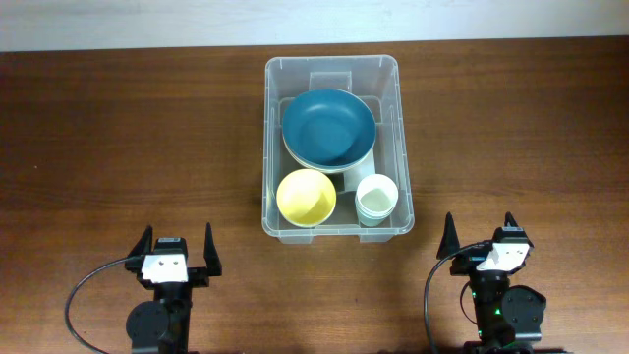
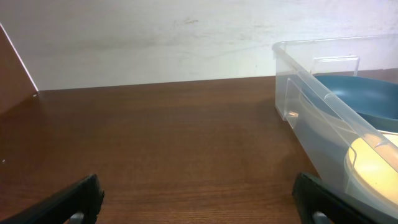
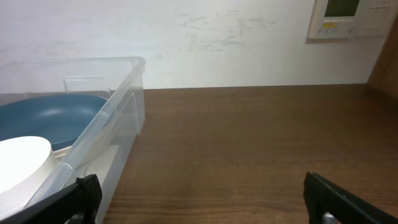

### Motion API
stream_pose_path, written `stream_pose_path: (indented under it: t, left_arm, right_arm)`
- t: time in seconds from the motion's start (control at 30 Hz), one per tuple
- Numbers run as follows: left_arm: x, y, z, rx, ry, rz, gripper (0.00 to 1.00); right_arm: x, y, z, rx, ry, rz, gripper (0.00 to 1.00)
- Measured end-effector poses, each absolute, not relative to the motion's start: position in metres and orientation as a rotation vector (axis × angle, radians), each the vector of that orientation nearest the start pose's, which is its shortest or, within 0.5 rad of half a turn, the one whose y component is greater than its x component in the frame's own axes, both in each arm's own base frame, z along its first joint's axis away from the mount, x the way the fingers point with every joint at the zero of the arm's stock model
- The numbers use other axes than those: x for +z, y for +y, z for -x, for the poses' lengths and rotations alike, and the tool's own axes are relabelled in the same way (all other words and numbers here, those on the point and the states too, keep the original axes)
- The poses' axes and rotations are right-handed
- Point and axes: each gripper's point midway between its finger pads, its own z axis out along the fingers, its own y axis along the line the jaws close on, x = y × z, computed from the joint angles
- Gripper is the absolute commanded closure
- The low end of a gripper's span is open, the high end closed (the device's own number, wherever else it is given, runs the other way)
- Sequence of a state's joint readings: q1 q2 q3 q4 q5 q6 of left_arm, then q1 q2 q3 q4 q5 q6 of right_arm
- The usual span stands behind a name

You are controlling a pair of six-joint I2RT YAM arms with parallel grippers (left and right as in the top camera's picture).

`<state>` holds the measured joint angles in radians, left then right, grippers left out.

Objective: Pack container

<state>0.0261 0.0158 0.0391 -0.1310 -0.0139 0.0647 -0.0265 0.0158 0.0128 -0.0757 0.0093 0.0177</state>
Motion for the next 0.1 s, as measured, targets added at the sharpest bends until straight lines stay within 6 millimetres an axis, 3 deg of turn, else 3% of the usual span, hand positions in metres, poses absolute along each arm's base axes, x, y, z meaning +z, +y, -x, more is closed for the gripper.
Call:
stream_pose_path:
  t: [0.1]
  left_arm:
    - [0.1569, 0.0088, -0.2439, 0.080, 1.679, -0.022, 0.01]
  right_arm:
    - [0.1576, -0.0081, -0.2462, -0.014, 1.649, -0.044, 0.01]
